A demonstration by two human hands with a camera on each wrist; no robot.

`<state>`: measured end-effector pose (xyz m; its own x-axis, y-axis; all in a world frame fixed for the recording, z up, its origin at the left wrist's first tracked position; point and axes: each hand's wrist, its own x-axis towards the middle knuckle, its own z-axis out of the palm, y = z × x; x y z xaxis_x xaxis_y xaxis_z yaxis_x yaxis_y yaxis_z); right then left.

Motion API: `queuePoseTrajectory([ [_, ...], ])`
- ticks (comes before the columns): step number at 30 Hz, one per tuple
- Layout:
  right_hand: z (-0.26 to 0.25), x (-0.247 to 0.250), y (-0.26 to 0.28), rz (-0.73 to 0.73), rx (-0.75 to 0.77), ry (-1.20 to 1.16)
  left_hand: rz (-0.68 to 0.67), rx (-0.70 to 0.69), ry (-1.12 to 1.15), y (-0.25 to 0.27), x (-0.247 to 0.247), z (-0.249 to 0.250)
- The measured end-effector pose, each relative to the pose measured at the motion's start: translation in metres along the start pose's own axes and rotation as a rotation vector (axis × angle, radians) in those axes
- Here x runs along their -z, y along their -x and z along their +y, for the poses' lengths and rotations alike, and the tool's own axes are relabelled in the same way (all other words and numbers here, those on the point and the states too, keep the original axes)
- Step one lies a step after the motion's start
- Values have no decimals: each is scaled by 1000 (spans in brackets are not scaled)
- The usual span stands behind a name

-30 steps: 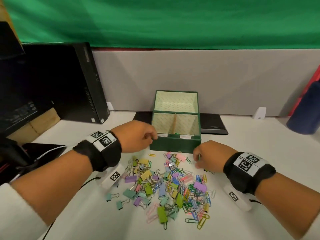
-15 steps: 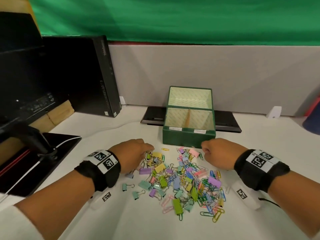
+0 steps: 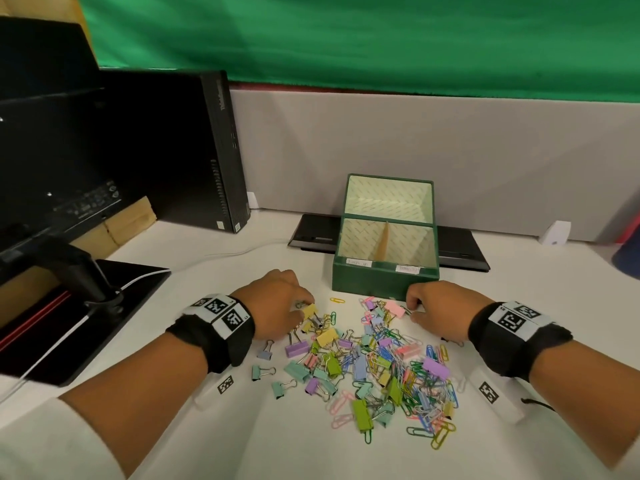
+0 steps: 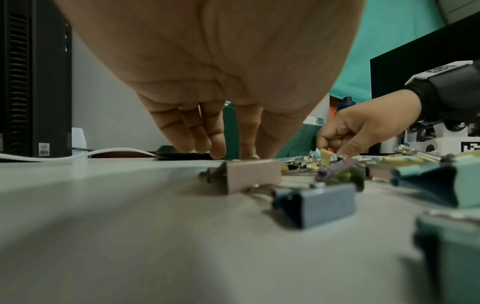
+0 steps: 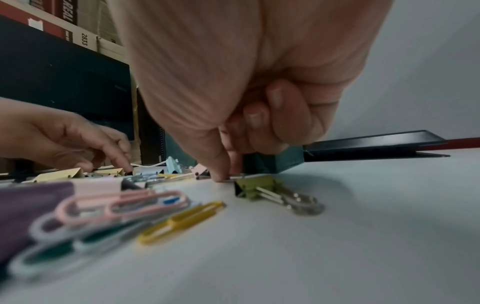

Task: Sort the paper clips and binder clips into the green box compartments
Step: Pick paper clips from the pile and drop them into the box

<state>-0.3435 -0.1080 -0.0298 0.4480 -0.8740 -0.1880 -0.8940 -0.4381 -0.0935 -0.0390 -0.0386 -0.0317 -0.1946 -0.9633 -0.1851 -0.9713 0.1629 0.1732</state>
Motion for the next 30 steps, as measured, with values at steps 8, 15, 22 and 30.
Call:
queuePoseTrajectory([
  [8,3,7,11,-75,-20,-22,116,71,-38,2,-2,-1],
  [15,2,17,20,-155,-84,-1136,24,25,-41,8,1,2],
  [22,-23,28,16,-199,-42,-962,-24,-62,30,13,-3,10],
  [30,-25,14,-2,-83,96,87,201,87,41,15,7,5],
])
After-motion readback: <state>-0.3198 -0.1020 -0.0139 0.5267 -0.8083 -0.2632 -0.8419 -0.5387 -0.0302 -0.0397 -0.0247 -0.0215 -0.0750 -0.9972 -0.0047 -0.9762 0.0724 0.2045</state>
